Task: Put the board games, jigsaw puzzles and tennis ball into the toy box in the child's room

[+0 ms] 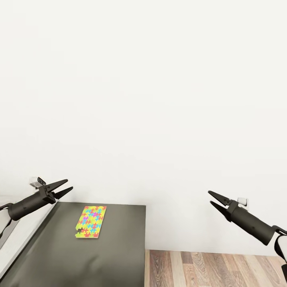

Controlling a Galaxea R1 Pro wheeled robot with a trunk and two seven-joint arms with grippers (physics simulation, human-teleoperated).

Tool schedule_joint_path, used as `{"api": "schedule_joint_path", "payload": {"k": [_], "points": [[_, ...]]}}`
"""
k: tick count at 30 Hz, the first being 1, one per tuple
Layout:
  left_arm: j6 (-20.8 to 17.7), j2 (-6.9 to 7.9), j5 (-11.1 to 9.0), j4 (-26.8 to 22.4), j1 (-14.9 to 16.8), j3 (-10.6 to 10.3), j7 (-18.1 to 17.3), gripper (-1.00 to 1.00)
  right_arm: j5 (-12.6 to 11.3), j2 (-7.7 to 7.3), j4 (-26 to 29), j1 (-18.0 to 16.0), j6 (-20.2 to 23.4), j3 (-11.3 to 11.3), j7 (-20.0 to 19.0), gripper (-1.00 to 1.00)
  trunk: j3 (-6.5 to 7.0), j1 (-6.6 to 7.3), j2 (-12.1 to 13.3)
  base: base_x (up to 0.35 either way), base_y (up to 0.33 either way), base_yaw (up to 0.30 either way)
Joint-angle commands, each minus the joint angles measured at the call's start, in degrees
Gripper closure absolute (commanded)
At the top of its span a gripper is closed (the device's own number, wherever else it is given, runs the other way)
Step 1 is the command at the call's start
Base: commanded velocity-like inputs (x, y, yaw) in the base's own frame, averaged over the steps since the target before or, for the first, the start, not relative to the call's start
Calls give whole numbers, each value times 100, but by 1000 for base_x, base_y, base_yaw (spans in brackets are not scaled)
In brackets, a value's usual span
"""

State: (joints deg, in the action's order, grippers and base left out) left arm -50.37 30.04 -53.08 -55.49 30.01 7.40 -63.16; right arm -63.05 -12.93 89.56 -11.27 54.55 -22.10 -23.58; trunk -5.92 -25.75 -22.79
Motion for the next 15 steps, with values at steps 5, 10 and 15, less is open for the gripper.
{"api": "schedule_joint_path", "payload": {"k": [5, 10, 15], "points": [[-39, -3, -18, 2, 5, -4, 18, -100, 14, 1, -81, -7, 36, -14, 317, -100, -13, -4, -13, 0, 0, 0], [-40, -6, -19, 3, 5, -9, 36, -100, -10, 1, -146, -7, 43, -13, 530, -100, -13, -4, -13, 0, 0, 0], [-43, -7, -19, 0, 5, -26, 35, -100, -3, -8, -551, -21, 53, 114, 757, -100, -13, -4, -13, 0, 0, 0]]}}
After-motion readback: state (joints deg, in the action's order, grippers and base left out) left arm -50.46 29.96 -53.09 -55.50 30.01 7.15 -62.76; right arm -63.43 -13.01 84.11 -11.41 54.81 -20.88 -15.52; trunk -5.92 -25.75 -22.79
